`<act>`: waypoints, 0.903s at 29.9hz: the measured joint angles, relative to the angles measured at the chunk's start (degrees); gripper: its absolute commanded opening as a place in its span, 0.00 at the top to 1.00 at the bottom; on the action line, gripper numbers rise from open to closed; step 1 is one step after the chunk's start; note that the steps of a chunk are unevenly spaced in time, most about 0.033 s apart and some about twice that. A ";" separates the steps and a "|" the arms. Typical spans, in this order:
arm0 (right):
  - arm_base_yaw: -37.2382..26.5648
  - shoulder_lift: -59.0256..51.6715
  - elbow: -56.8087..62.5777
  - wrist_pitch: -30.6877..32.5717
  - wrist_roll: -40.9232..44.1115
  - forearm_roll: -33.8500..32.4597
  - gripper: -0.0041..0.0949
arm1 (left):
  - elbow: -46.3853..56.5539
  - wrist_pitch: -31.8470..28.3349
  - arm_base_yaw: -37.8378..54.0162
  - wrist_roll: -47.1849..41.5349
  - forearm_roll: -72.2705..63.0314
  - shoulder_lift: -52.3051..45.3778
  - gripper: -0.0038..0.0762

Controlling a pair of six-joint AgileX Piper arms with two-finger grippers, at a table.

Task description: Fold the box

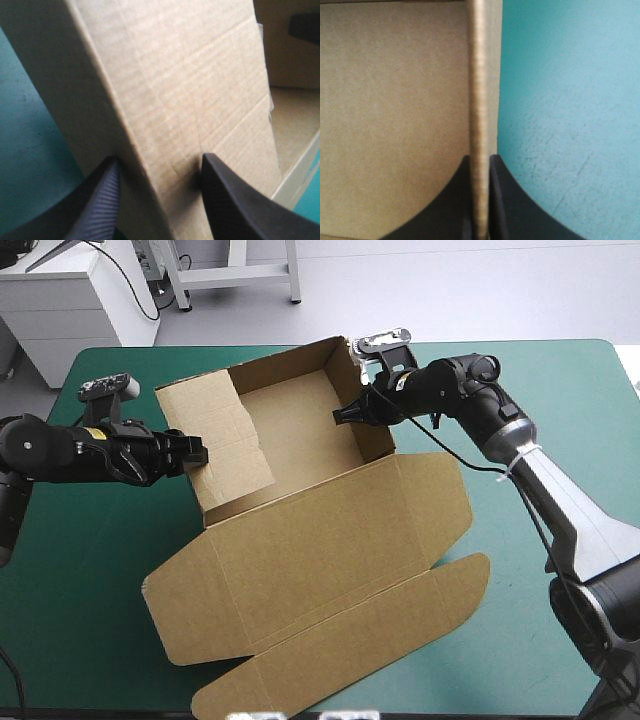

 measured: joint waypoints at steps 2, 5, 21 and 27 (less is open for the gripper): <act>0.07 0.00 0.00 0.17 0.18 0.00 0.97 | 0.00 -1.09 -0.17 -2.47 1.76 0.37 0.51; 0.18 0.01 0.00 0.51 0.56 0.07 0.97 | 0.00 -2.55 -0.35 -6.35 3.85 1.41 0.51; 0.17 0.50 0.11 2.25 0.82 0.45 0.97 | 0.00 -3.10 -5.03 -16.79 14.43 7.50 0.57; 0.35 0.50 0.11 3.36 0.77 1.53 0.97 | 0.00 -2.92 -5.67 -18.22 18.58 7.74 0.87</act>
